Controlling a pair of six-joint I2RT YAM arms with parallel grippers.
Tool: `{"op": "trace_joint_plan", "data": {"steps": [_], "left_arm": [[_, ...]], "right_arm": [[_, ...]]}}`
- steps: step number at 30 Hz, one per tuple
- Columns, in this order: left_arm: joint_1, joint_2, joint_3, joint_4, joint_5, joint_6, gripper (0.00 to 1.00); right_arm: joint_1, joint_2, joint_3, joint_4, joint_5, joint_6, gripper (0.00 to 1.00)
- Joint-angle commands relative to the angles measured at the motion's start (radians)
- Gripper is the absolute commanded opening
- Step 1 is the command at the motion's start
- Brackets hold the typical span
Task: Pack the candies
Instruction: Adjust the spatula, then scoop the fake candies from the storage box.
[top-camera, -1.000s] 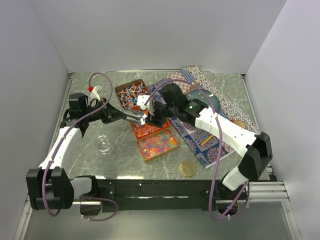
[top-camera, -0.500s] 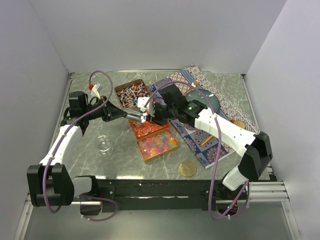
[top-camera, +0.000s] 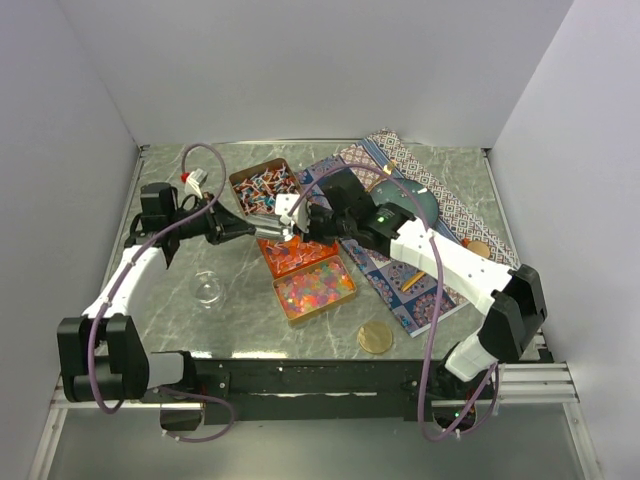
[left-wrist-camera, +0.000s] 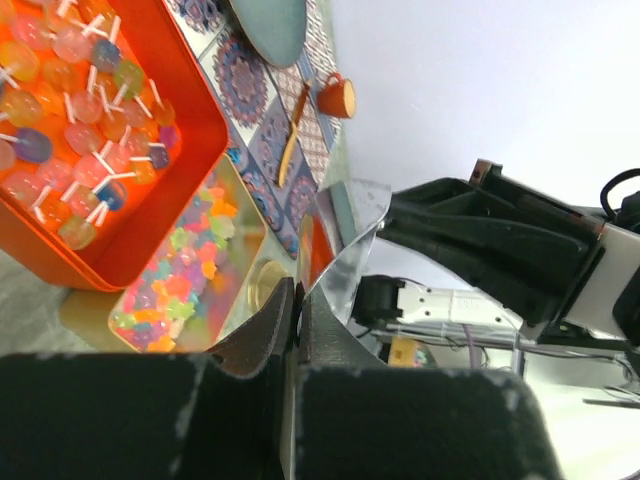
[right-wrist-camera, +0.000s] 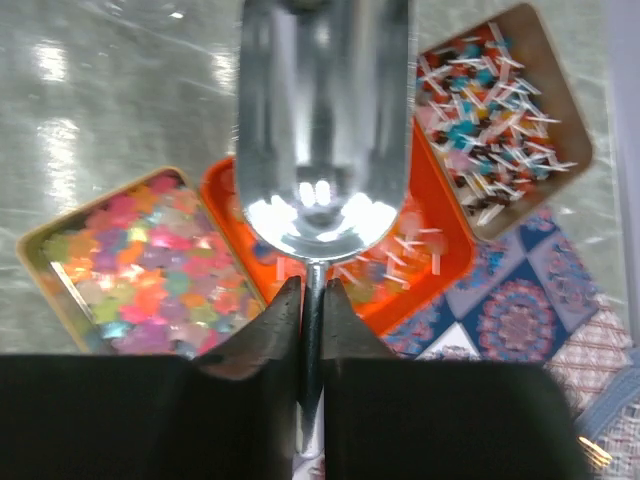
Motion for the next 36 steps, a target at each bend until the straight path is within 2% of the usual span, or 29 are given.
{"op": "trace_joint_plan", "data": {"steps": [1, 2, 4, 6, 7, 8, 10, 13, 14, 16, 17, 18, 20, 21, 23, 27, 28, 32, 36], "left_arm": [[0.011, 0.018, 0.005, 0.083, 0.058, -0.043, 0.29], [0.016, 0.018, 0.014, 0.056, 0.040, -0.014, 0.47], [0.033, 0.008, 0.073, -0.054, 0.009, 0.046, 0.74], [0.045, 0.005, 0.162, -0.139, -0.040, 0.164, 0.78], [0.047, 0.007, 0.201, -0.241, -0.066, 0.213, 0.81], [0.051, 0.011, 0.237, -0.301, -0.123, 0.303, 0.83], [0.059, -0.004, 0.298, -0.351, -0.172, 0.351, 0.85], [0.059, -0.086, 0.244, -0.359, -0.267, 0.358, 0.84], [0.058, -0.114, 0.211, -0.337, -0.311, 0.312, 0.83], [0.058, -0.183, 0.099, -0.310, -0.388, 0.263, 0.70], [0.056, -0.202, 0.069, -0.285, -0.396, 0.238, 0.58], [0.041, -0.231, 0.010, -0.265, -0.414, 0.224, 0.31], [0.012, -0.257, -0.038, -0.231, -0.442, 0.204, 0.06], [-0.029, -0.275, -0.064, -0.227, -0.498, 0.204, 0.01], [-0.082, -0.288, -0.099, -0.227, -0.546, 0.203, 0.01], [-0.148, -0.340, -0.193, -0.210, -0.576, 0.174, 0.01], [-0.165, -0.349, -0.204, -0.240, -0.639, 0.180, 0.01], [-0.225, -0.378, -0.296, -0.178, -0.632, 0.149, 0.01], [-0.260, -0.377, -0.319, -0.147, -0.626, 0.120, 0.01]], "right_arm": [[0.016, -0.068, -0.013, 0.046, -0.005, -0.037, 0.00], [0.016, -0.070, -0.005, 0.037, -0.014, -0.040, 0.00], [0.004, -0.056, 0.052, -0.063, -0.026, -0.079, 0.00], [-0.051, -0.053, 0.110, -0.162, -0.066, -0.131, 0.00], [-0.072, -0.050, 0.128, -0.199, -0.080, -0.160, 0.00], [-0.111, -0.047, 0.164, -0.242, -0.083, -0.242, 0.00], [-0.161, -0.036, 0.201, -0.392, -0.098, -0.345, 0.00], [-0.218, 0.010, 0.297, -0.648, -0.052, -0.566, 0.00], [-0.223, 0.039, 0.351, -0.716, 0.018, -0.644, 0.00], [-0.223, 0.047, 0.372, -0.824, 0.093, -0.694, 0.00], [-0.223, 0.030, 0.359, -0.847, 0.162, -0.768, 0.00], [-0.221, 0.015, 0.339, -0.853, 0.200, -0.801, 0.00], [-0.217, -0.025, 0.282, -0.856, 0.257, -0.908, 0.00], [-0.212, -0.034, 0.267, -0.862, 0.306, -0.939, 0.00], [-0.189, -0.048, 0.230, -0.873, 0.343, -0.996, 0.00], [-0.131, -0.018, 0.225, -0.878, 0.438, -0.969, 0.00], [-0.114, -0.010, 0.225, -0.876, 0.446, -0.962, 0.00], [-0.044, 0.014, 0.181, -0.811, 0.503, -0.949, 0.00], [-0.001, 0.051, 0.158, -0.738, 0.569, -0.904, 0.00]]}}
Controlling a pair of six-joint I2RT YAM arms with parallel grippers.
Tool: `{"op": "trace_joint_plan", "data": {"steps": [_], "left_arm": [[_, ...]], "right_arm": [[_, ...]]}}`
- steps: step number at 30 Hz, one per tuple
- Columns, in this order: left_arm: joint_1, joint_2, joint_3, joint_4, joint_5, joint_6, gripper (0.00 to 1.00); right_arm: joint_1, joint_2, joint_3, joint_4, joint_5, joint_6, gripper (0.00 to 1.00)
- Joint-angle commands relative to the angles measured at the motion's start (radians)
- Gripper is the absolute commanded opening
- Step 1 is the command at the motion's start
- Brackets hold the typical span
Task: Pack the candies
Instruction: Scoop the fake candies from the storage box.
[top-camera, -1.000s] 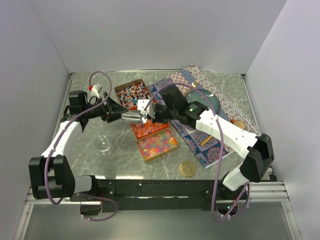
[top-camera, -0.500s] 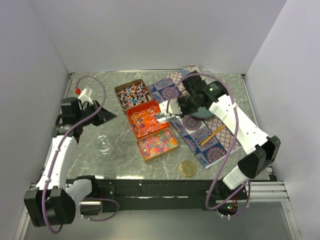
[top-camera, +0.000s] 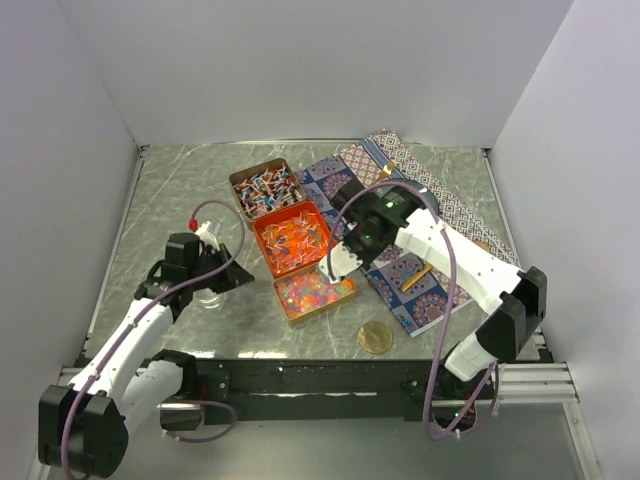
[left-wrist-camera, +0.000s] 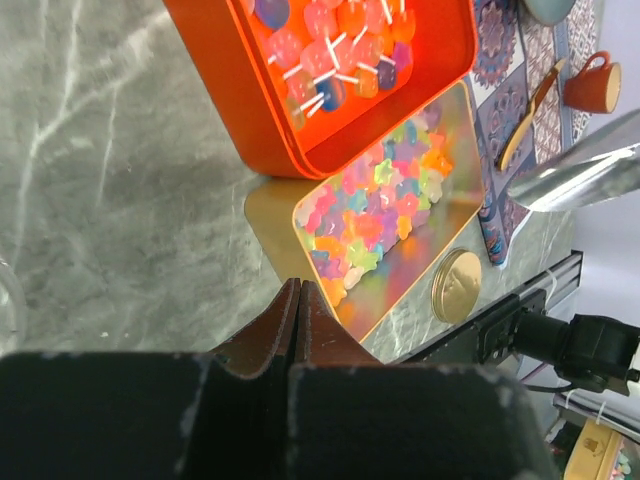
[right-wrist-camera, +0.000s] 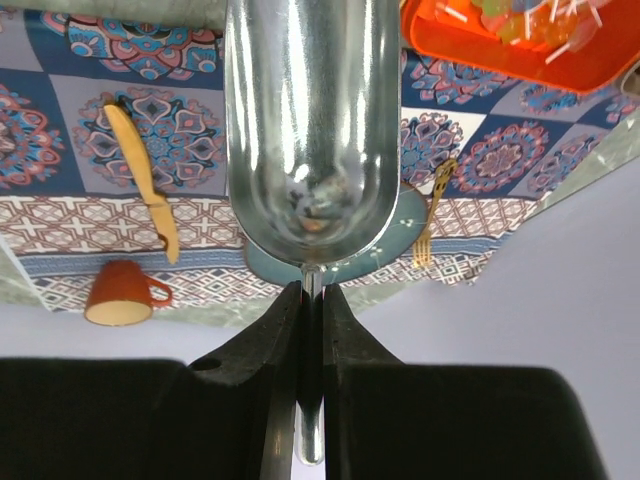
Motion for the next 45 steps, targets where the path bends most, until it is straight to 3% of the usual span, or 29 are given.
{"op": "trace_joint_plan", "data": {"steps": [1, 6, 14, 29, 39, 45], "left_arm": [[-0.032, -0.007, -0.016, 0.091, -0.025, -0.053, 0.01], [-0.101, 0.024, -0.030, 0.091, -0.078, -0.074, 0.01], [-0.127, 0.035, -0.093, 0.060, -0.226, -0.219, 0.01], [-0.133, 0.046, -0.173, 0.146, -0.190, -0.283, 0.01], [-0.132, -0.003, -0.184, 0.164, -0.172, -0.294, 0.01], [-0.132, 0.010, -0.188, 0.180, -0.152, -0.294, 0.01]], "right_arm": [[0.045, 0.050, -0.030, 0.091, 0.150, 0.052, 0.00], [0.088, 0.107, -0.066, 0.191, 0.253, 0.120, 0.00], [0.137, 0.189, -0.046, 0.164, 0.378, 0.248, 0.00], [0.248, 0.254, -0.121, 0.159, 0.464, 0.373, 0.00], [0.328, 0.396, 0.003, 0.059, 0.384, 0.590, 0.00], [0.347, 0.390, -0.006, 0.109, 0.326, 0.629, 0.00]]}}
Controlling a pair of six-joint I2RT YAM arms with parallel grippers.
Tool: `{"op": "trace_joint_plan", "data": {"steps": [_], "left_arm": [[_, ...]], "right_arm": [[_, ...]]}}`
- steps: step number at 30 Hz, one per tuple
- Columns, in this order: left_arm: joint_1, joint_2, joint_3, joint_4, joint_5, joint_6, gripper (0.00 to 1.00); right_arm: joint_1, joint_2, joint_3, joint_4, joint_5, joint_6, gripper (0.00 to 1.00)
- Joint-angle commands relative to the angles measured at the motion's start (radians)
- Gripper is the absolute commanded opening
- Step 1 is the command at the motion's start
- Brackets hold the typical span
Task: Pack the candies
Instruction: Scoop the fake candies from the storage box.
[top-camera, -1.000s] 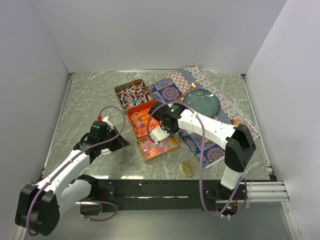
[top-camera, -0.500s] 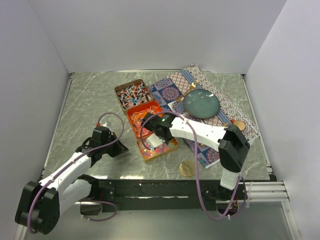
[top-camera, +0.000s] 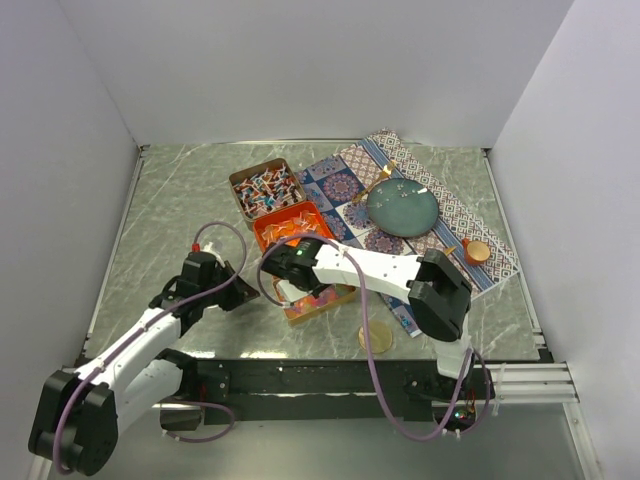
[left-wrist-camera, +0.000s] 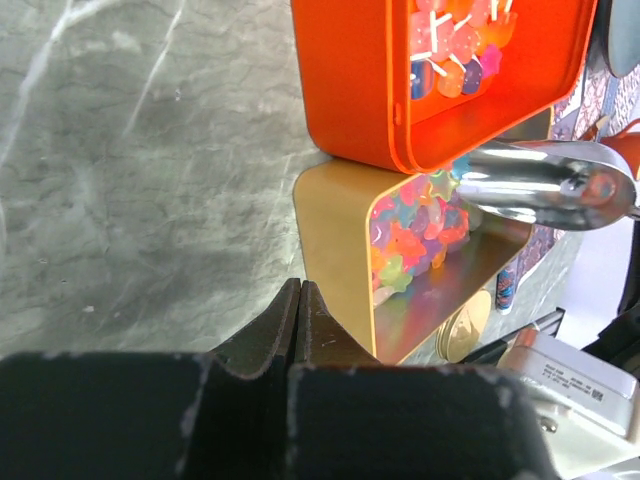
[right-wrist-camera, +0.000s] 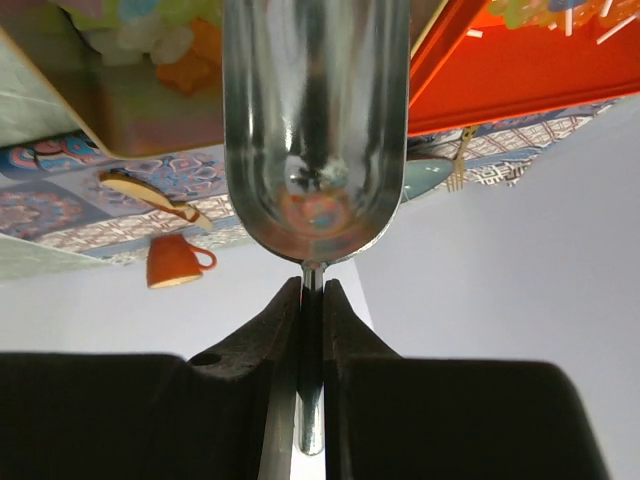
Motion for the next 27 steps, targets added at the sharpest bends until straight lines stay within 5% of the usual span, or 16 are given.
{"op": "trace_joint_plan", "data": {"steps": [1, 13, 27], "left_arm": [[0.000, 0.002, -0.012, 0.047, 0.030, -0.010, 0.01], [-0.005, 0.108, -0.052, 0.102, 0.116, -0.082, 0.01], [-0.069, 0.247, -0.020, 0.261, 0.136, -0.117, 0.01]], "right_arm": [[0.020, 0.009, -0.028, 0.014, -0.152, 0.075, 0.00], [0.024, -0.125, -0.219, 0.184, -0.315, 0.064, 0.00], [0.031, -0.023, -0.123, 0.237, -0.397, 0.110, 0.00]]}}
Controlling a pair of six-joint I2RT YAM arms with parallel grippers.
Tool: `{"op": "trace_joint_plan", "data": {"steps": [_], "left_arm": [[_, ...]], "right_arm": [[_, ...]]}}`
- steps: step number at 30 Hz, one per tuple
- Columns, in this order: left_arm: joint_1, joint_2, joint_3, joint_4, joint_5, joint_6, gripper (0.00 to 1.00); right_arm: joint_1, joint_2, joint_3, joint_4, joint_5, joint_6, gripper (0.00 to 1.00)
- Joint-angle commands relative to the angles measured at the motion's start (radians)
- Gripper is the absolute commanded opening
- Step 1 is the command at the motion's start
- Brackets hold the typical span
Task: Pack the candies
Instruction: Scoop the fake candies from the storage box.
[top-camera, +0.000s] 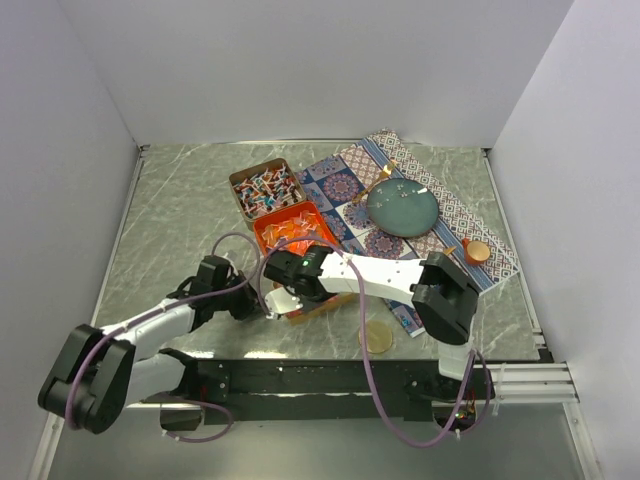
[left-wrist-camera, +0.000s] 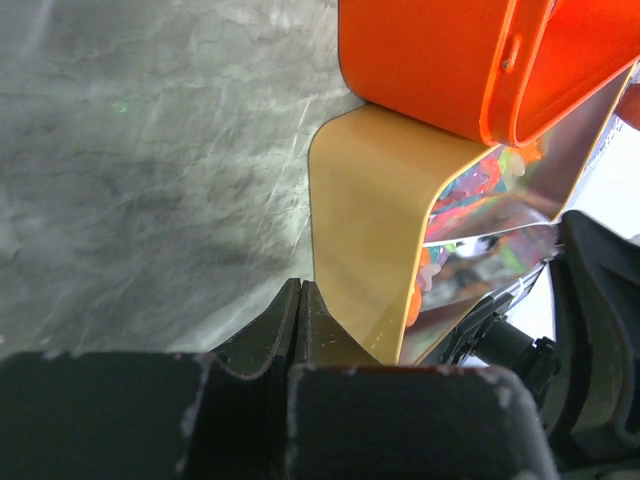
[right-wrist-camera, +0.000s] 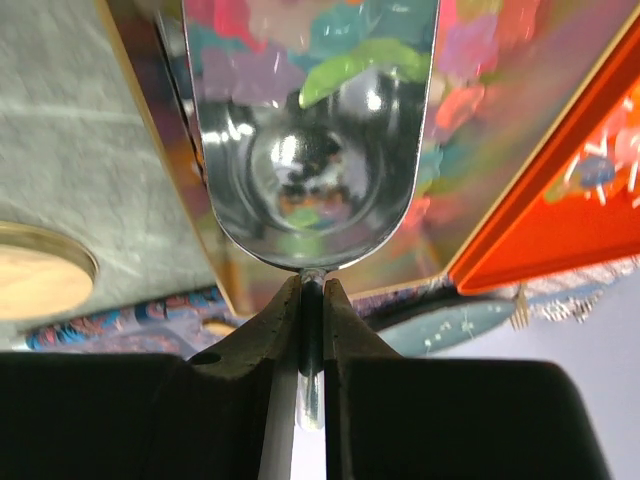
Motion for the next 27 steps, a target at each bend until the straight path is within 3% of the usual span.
{"op": "trace_joint_plan", "data": {"steps": [1, 12, 27], "left_arm": [[-0.016, 0.033, 0.037, 0.089, 0.017, -0.021, 0.01], [-0.014, 0.068, 0.085, 0.074, 0.011, 0.005, 0.01], [0.003, 0.031, 0.194, -0.055, 0.049, 0.169, 0.01]], "right_arm": [[0.012, 0.022, 0.004, 0.048, -0.101, 0.031, 0.00], [-0.062, -0.066, -0.166, 0.266, -0.410, 0.084, 0.00], [-0.178, -0.212, -0.344, 0.433, -0.594, 0.063, 0.00]]}}
